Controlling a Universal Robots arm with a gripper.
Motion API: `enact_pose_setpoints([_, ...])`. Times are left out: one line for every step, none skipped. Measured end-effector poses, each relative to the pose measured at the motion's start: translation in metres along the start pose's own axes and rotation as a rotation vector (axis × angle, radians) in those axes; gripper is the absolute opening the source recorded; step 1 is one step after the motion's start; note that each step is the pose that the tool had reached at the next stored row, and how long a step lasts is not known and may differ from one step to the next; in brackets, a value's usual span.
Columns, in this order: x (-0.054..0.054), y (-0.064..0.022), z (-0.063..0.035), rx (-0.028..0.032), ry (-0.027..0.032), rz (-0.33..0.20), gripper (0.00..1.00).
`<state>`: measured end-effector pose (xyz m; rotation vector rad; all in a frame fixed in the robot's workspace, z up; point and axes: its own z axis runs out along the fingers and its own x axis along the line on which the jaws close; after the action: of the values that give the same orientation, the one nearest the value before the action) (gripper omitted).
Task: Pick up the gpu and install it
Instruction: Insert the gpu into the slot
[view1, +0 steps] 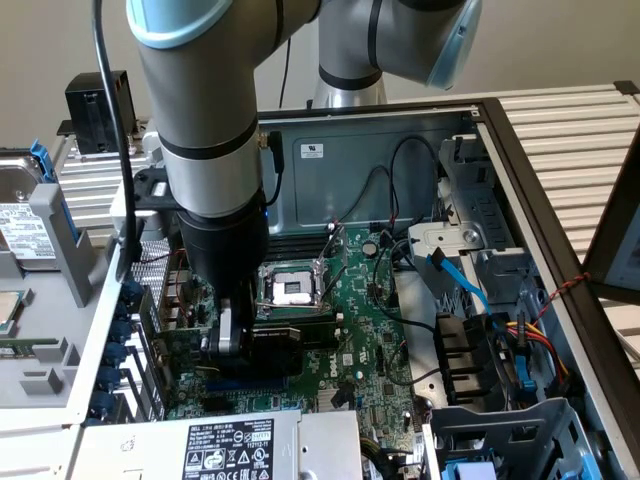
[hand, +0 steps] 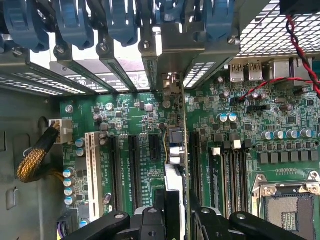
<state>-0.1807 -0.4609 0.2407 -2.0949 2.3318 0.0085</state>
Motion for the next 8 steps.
enact_pose_setpoints([0.0,0.0,0.0,0.0,0.0,0.0,0.28])
enact_pose_setpoints([0.0,0.0,0.0,0.0,0.0,0.0,0.28])
enact_pose_setpoints([0.0,0.0,0.0001,0.0001,0.0,0.0,0.28])
enact_pose_setpoints([0.0,-0.0001,0.0001,0.0001,0.0,0.0,0.28])
enact_pose_setpoints([0.0,0.0,0.0001,0.0001,0.0001,-0.002,0.28])
enact_pose_setpoints([0.0,-0.0001,0.0001,0.0001,0.0001,-0.005,0.28])
enact_pose_setpoints([0.0,-0.0001,0.0001,0.0,0.0002,-0.007,0.28])
enact_pose_setpoints([0.0,-0.0001,0.0001,0.0,0.0002,-0.009,0.28])
